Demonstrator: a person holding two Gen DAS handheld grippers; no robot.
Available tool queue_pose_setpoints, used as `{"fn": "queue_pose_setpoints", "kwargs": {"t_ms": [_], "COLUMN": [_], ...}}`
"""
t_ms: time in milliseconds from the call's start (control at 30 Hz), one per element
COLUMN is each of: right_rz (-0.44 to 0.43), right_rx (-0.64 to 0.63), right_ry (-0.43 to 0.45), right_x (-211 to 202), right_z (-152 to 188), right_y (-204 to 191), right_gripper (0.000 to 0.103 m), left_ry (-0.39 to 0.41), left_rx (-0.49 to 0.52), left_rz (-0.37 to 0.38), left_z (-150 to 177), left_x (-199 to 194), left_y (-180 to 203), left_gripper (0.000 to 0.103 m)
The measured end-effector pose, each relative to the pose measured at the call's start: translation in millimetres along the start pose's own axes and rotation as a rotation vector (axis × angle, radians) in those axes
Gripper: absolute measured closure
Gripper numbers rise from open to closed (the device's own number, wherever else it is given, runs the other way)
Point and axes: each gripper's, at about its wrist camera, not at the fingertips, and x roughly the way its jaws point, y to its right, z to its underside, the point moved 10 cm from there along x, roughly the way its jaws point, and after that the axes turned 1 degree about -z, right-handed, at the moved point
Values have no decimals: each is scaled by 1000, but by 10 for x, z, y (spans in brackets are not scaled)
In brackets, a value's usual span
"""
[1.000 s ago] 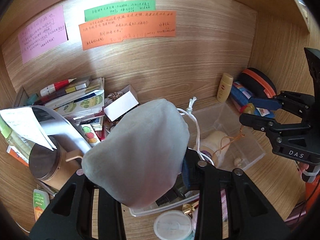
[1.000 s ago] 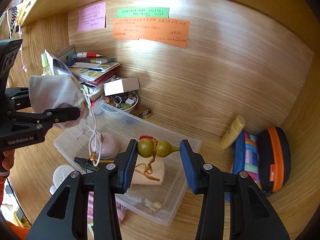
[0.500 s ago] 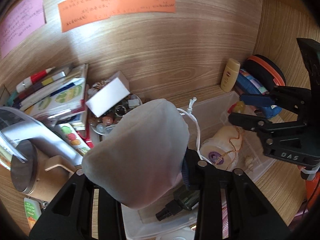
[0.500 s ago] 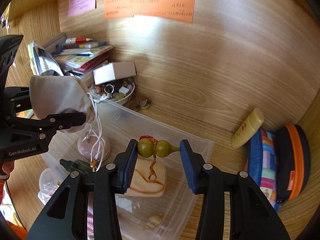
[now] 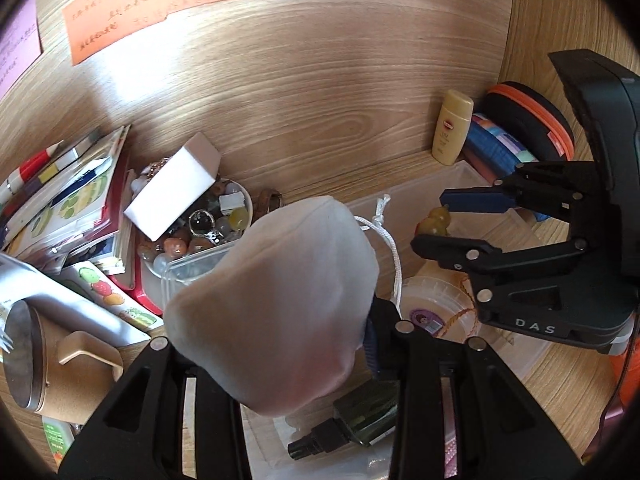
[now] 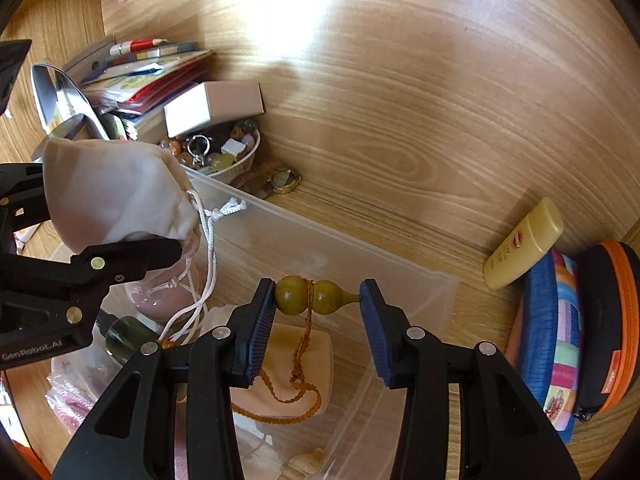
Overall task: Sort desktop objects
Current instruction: 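Carry the white pouch with the left tool while the right tool carries the gourd beads over the box, then open the left tool to drop the pouch in the box while the right tool releases the gourd beads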
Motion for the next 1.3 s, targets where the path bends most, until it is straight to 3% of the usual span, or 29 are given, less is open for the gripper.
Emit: {"fn": "queue_pose_setpoints", "kwargs": {"t_ms": [200,433,600,1167,1300], "right_rz": [-8,-18,-1,33,47], "right_rx": [-13,5,7,44,53], "right_ry": [-41,-70,-78,8,25], "right_x": [57,87,76,-288,-411], "right_z": [50,101,121,99,97], "right_y": [-36,-19,-21,34,49], "right_gripper": [63,64,62,27,26], "left_ry": [-18,-30,-30,13,34], "left_rx": [35,33,59,38,28], "left_rz": [-20,-24,-46,-137,-166], "left_z": [10,51,69,14,11], "left_x": [112,173,167,-104,-219], "left_y": [66,59,79,-68,-102], "left_gripper": [65,51,47,20,14]}}
